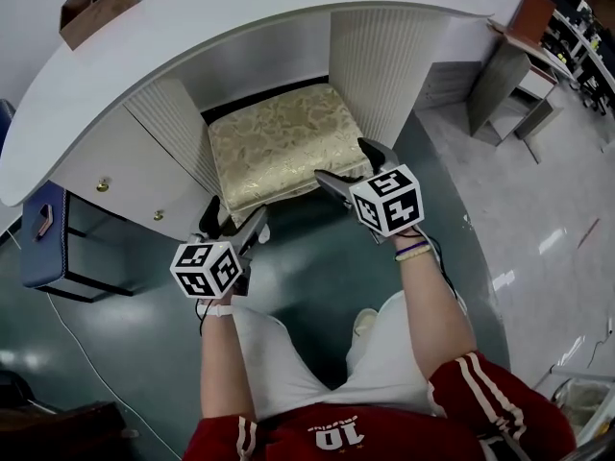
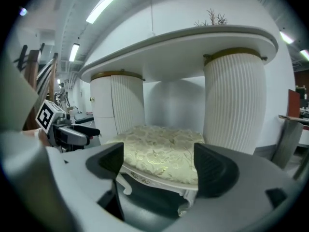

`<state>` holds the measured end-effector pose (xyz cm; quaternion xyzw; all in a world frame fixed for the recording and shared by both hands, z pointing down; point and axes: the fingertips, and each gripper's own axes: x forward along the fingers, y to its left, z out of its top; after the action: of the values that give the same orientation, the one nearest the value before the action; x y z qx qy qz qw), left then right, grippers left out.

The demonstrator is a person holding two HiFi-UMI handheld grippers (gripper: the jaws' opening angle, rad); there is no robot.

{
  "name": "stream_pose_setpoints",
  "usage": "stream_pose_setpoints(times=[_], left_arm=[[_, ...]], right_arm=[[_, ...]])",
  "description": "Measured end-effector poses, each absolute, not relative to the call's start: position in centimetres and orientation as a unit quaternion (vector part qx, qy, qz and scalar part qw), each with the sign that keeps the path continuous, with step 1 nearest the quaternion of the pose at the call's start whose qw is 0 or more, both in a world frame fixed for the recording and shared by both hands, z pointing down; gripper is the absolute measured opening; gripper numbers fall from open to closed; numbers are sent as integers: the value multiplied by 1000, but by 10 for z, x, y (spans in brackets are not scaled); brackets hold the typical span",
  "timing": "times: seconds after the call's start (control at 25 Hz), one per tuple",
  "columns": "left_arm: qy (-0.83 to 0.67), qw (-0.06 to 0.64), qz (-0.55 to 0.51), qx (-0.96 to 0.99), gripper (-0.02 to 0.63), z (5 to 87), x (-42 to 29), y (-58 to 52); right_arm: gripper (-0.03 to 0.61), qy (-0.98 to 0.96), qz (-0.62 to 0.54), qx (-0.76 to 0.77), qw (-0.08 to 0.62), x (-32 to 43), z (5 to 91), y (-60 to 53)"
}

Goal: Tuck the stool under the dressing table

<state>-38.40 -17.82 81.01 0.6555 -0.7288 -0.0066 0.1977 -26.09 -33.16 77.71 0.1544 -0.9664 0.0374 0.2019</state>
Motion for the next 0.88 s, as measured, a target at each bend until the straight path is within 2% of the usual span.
stream_pose_setpoints(times=[0.12,0.28,0.44,0.64,0.88], left_arm=[[-732,178,-15,658,476,790,-380,-175],[-734,159,-52,659,522,744,-373,-174],[-713,154,1,684,529,677,-343,-161],[-705,157,50,690,529,578,-325,-133],[-705,177,-28,687,523,406,-305,-74]], right_arm=[[449,-974,18,129,184,-261,765,-313],[460,-983,1,95,157,-257,754,-295],[460,-982,-9,96,162,-232,709,-274],[460,-983,15,57,172,-219,604,-229],[460,-981,64,71,167,-190,441,-184]])
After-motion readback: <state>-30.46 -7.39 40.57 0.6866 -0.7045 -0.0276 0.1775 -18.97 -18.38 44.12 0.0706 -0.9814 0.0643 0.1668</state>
